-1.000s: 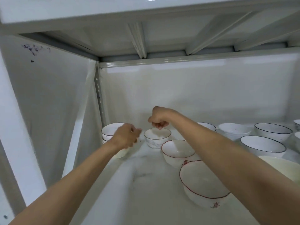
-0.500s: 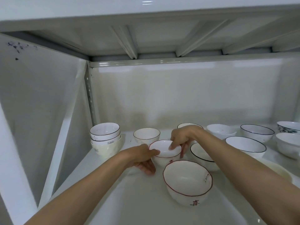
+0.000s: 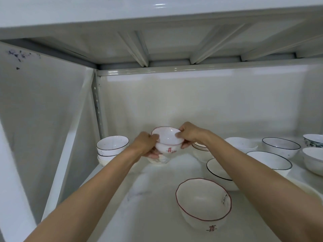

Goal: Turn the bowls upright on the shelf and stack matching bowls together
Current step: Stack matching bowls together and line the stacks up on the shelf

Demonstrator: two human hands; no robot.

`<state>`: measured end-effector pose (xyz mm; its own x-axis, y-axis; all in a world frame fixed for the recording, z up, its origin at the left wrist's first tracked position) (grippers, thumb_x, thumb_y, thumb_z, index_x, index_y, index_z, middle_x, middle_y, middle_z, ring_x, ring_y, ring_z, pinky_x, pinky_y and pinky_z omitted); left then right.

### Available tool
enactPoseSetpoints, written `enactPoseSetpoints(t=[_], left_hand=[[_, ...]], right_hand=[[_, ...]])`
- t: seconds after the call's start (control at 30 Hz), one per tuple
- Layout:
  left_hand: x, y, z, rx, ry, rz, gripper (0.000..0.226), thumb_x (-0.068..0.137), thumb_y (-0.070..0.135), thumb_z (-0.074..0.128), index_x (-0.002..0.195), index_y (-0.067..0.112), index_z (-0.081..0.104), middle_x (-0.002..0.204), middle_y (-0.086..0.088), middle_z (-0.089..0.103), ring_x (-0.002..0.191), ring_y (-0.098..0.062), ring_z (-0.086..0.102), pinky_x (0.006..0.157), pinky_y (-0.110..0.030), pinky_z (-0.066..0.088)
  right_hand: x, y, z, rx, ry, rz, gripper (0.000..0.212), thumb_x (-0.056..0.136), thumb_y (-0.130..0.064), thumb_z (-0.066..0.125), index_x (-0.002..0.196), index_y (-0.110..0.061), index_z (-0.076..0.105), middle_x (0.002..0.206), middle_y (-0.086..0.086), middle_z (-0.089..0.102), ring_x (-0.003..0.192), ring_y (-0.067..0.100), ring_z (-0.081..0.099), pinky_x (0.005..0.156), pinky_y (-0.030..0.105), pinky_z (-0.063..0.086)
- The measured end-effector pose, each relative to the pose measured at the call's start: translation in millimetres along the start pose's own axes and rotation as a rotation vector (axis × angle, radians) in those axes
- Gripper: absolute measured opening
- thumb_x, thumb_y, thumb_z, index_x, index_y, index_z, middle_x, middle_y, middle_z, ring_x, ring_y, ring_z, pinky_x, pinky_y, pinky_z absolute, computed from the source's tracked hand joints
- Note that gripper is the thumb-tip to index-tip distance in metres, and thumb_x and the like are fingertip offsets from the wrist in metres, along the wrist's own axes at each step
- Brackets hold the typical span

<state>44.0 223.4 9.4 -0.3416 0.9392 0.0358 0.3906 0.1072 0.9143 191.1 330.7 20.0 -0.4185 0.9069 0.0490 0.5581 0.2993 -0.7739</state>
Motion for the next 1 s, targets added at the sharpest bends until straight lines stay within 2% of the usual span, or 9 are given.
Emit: enactPoseSetpoints(t=[0.13,0.23,0.33,0.4,0.43,0.53,0.73,0.87,1.0], left_hand=[[21,1,-17,0.011,0.106,0.032,0.035,0.078,0.026,0.05,0.09,-0.006,0.06,0.08,-0.023,0.067,0.081,-0.042,0.071,0.08,-0.054,0.058],[38,-8,-22,0.049,0.141,0.022,0.021,0.079,0.016,0.047,0.087,-0.001,0.055,0.074,-0.019,0.066,0.079,-0.041,0.072,0.083,-0.051,0.058],[50,-19,-27,0.078,0.16,0.009,0.038,0.065,0.018,0.049,0.092,-0.007,0.059,0.088,-0.026,0.071,0.081,-0.041,0.071,0.082,-0.049,0.058],[48,-21,-28,0.124,0.179,-0.012,0.023,0.064,0.015,0.051,0.079,-0.002,0.057,0.079,-0.022,0.07,0.075,-0.038,0.072,0.077,-0.04,0.06],[44,-20,-28,0.155,0.192,-0.019,0.007,0.07,0.01,0.052,0.073,0.003,0.052,0.067,-0.017,0.066,0.065,-0.032,0.071,0.067,-0.032,0.059],[36,-14,-27,0.22,0.212,-0.002,0.019,0.08,0.003,0.048,0.066,0.011,0.039,0.049,-0.007,0.053,0.031,-0.014,0.056,0.043,-0.017,0.041],[45,-25,-20,0.315,0.167,-0.027,0.011,0.08,0.001,0.042,0.073,0.01,0.044,0.058,-0.011,0.066,0.047,-0.021,0.064,0.063,-0.025,0.05],[51,-29,-18,0.379,0.165,-0.021,0.013,0.08,-0.002,0.044,0.073,0.008,0.048,0.047,-0.006,0.063,0.039,-0.015,0.061,0.066,-0.023,0.055],[51,-30,-17,0.477,0.177,0.003,0.016,0.081,-0.001,0.046,0.069,0.007,0.052,0.036,0.001,0.058,0.031,-0.008,0.057,0.054,-0.018,0.05]], right_hand=[[19,-15,5,0.01,0.138,-0.028,0.025,0.093,-0.007,0.04,0.106,0.005,0.058,0.083,0.022,0.068,0.052,0.028,0.066,0.06,0.034,0.061],[28,-19,15,-0.022,0.179,-0.02,0.025,0.092,-0.006,0.036,0.104,0.003,0.056,0.096,0.026,0.07,0.071,0.041,0.071,0.074,0.042,0.061],[38,-16,26,-0.064,0.184,-0.017,0.026,0.092,-0.006,0.036,0.105,0.004,0.057,0.099,0.026,0.068,0.078,0.043,0.07,0.078,0.044,0.06],[44,-14,30,-0.129,0.189,-0.017,0.022,0.091,-0.006,0.039,0.099,0.002,0.058,0.097,0.024,0.069,0.086,0.04,0.07,0.082,0.043,0.058],[45,-12,31,-0.169,0.195,-0.008,0.017,0.089,-0.004,0.041,0.093,0.001,0.057,0.092,0.021,0.068,0.084,0.037,0.068,0.082,0.04,0.058],[48,-7,36,-0.282,0.187,0.016,0.016,0.082,0.005,0.045,0.069,-0.004,0.05,0.066,0.014,0.058,0.072,0.032,0.062,0.069,0.035,0.054],[52,3,43,-0.378,0.179,0.028,0.027,0.082,0.003,0.05,0.061,-0.01,0.04,0.07,0.01,0.056,0.071,0.028,0.054,0.046,0.022,0.035],[56,7,44,-0.396,0.198,0.016,0.028,0.083,-0.001,0.051,0.06,-0.012,0.038,0.061,0.005,0.046,0.072,0.029,0.052,0.044,0.022,0.029],[56,7,45,-0.432,0.208,-0.006,0.03,0.081,-0.002,0.054,0.059,-0.013,0.037,0.06,0.003,0.043,0.073,0.029,0.05,0.048,0.024,0.031]])
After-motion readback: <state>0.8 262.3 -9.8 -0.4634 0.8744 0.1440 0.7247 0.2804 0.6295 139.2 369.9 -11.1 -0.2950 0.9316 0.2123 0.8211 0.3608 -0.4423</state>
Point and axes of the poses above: each hand's wrist, its own x-axis towards the middle knuckle, its own z-axis out of the palm, y = z × x, the point moved 8 cm from there along x, towards the middle knuckle
